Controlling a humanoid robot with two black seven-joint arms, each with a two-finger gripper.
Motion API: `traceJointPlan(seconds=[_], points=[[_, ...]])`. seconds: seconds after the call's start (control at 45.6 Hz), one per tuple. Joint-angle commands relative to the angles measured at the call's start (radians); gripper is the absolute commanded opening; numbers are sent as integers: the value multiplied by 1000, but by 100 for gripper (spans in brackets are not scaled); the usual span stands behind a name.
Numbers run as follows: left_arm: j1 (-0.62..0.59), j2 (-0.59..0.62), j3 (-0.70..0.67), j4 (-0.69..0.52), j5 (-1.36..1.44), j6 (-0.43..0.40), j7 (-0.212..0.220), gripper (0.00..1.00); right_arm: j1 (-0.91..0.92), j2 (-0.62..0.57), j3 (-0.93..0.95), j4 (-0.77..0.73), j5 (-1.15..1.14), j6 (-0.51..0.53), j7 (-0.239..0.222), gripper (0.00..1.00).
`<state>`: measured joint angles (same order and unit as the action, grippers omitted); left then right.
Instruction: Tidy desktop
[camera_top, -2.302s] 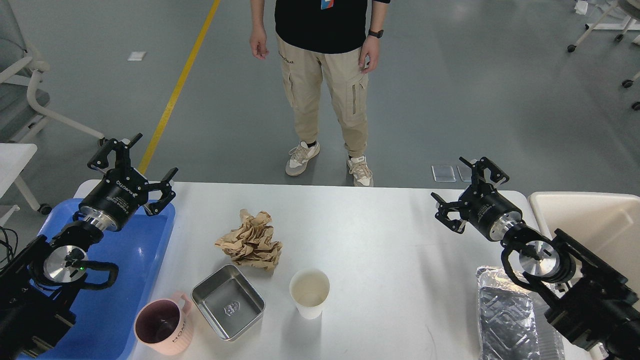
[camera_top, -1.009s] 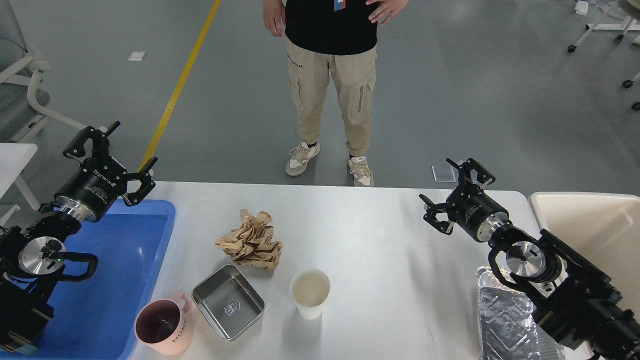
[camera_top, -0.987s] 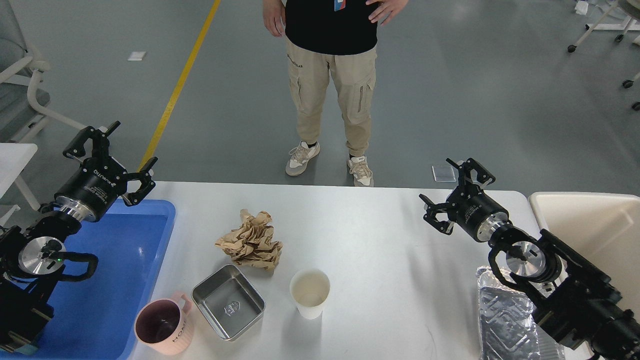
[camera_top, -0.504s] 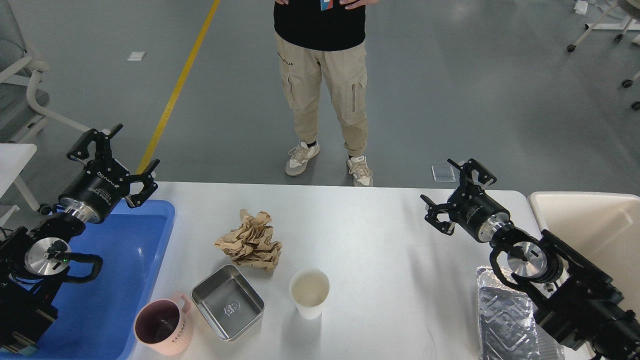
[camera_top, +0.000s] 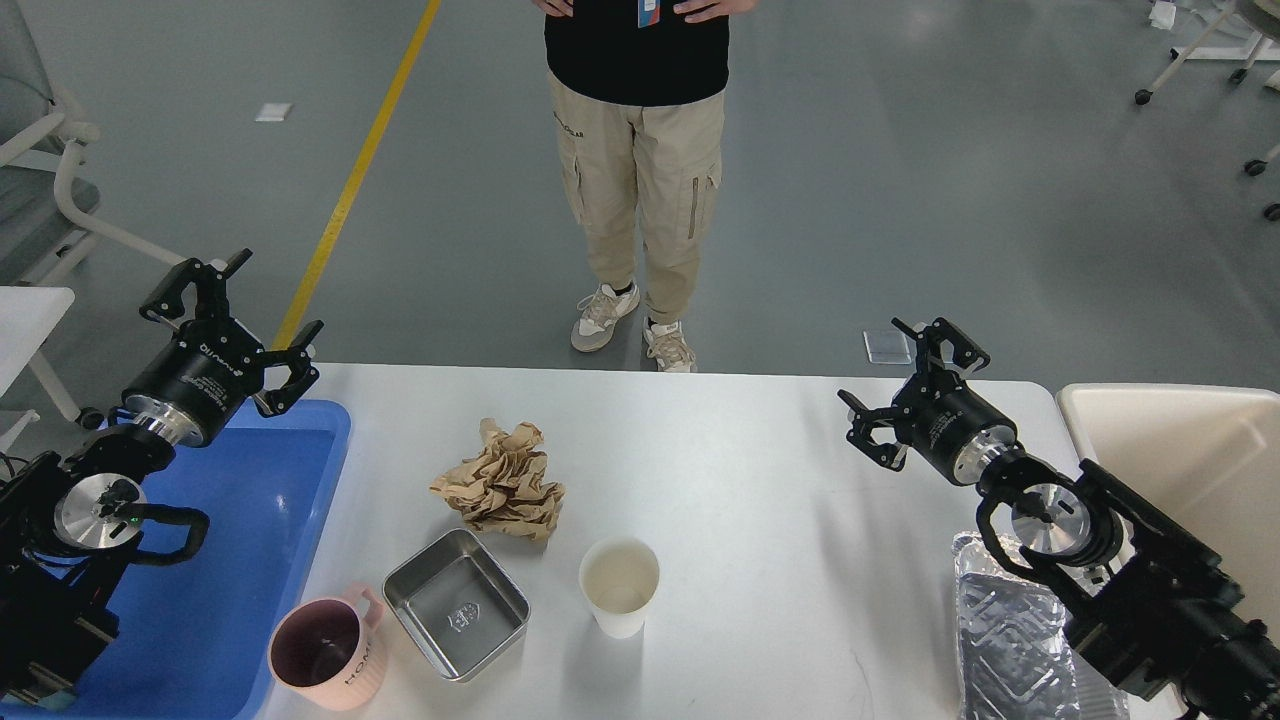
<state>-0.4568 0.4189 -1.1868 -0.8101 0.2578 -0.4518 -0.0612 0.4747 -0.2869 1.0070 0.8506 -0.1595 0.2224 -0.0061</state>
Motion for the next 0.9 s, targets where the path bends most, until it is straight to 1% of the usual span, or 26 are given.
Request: traceJointPlan(seconds=[0.0,0.11,0.219,0.307,0.395,0.548,0.636,0.724,0.877], points=[[3,1,32,-7,1,36,1,98,1,-1,-1,-1,0,0,0,100],[-19,15,130,-46,38,120,4,98,1,0,-1,-1,0,0,0,100],[-26,47,213,-130,90,226,9,98,1,0,-1,-1,0,0,0,100],[-31,72,260,-172,107,271,11,98,1,0,-1,1,0,0,0,100],[-31,77,311,-178,121,292,11,98,1,-3,-1,1,0,0,0,100],[-19,113,386,-195,239,308,9,98,-1,-6,-1,1,-2,2,0,100],[9,147,432,-247,256,317,9,98,1,-3,-18,1,-3,2,0,100],[41,204,463,-307,258,321,9,98,1,-3,-33,1,-2,2,0,100],[98,348,535,-385,276,318,8,98,1,-3,-34,1,-3,3,0,100]])
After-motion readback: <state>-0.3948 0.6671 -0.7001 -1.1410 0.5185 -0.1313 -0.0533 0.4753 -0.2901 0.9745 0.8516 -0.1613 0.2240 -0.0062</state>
